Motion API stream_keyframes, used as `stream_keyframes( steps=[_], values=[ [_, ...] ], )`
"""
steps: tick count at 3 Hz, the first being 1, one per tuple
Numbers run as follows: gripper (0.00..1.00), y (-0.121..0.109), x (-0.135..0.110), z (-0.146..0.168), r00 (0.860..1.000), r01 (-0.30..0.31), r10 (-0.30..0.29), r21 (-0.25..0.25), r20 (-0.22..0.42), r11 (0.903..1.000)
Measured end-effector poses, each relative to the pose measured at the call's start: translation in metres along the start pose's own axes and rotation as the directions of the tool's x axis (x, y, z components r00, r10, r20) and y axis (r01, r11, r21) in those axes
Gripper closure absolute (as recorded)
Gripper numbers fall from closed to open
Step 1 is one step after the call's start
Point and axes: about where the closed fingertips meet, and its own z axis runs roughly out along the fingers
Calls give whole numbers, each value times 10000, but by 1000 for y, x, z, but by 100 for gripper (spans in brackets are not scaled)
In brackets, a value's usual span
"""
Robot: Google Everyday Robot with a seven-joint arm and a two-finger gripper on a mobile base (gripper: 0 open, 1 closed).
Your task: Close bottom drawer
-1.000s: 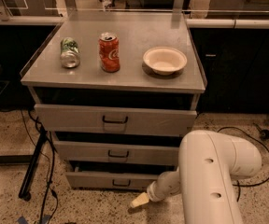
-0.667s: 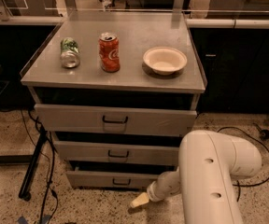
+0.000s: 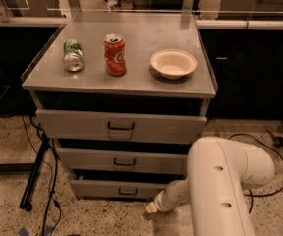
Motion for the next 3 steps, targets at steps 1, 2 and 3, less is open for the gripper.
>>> stream_keyframes(
  steps=[1,2,3],
  values=[
    [72,-9,-20,5,9997,-152,143,428,207,9990],
    [95,-15,-39,11,9989,-175,137,865,444,9961],
    [100,-19,-48,13,9975,-165,81,1199,704,9926]
  ],
)
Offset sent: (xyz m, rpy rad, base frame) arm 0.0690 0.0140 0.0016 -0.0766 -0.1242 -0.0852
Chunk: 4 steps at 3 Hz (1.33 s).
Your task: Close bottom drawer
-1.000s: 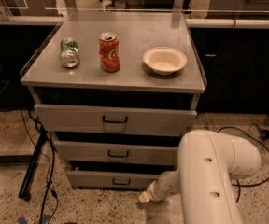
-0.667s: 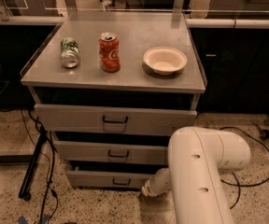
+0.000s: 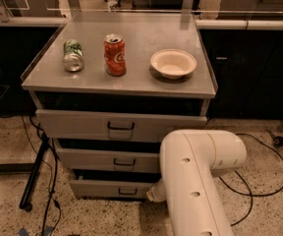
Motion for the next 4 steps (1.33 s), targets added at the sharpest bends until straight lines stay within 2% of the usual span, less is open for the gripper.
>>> stream_keyframes(
  steps=[1,2,4],
  values=[
    [84,0,-2,1,10000,11,-12,57,69,10000],
    [55,0,-2,1,10000,11,-12,56,69,10000],
    [7,0,-2,1,10000,11,-12,56,69,10000]
  ],
)
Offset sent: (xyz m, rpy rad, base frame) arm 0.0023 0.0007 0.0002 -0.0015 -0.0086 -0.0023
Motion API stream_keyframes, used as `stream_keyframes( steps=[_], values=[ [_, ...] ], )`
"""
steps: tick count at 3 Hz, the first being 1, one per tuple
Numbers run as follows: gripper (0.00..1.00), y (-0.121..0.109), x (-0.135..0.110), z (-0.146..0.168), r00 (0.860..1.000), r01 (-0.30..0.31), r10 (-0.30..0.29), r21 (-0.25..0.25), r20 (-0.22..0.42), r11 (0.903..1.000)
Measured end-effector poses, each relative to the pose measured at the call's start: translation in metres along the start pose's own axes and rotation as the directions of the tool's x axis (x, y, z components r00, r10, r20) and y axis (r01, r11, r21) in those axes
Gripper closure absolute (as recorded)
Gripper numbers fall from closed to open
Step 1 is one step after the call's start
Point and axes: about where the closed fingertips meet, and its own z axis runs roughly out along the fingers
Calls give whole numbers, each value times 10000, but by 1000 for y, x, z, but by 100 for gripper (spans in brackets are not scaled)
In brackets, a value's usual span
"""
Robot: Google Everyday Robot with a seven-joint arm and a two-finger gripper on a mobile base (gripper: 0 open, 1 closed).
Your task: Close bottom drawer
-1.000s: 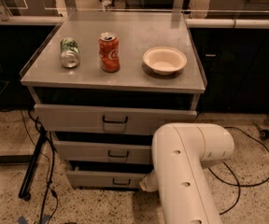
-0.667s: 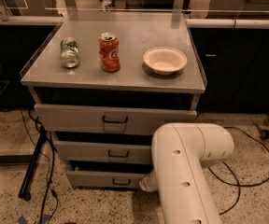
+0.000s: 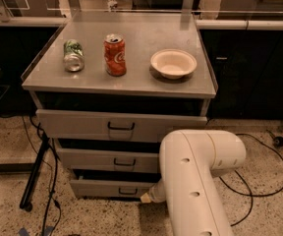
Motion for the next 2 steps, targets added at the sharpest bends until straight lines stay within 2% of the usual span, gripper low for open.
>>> stream_keyframes(
  steps=[1,2],
  values=[
    [0,0,0,0,10000,0,0,0,0,10000],
    [0,0,0,0,10000,0,0,-1,0,10000]
  ],
)
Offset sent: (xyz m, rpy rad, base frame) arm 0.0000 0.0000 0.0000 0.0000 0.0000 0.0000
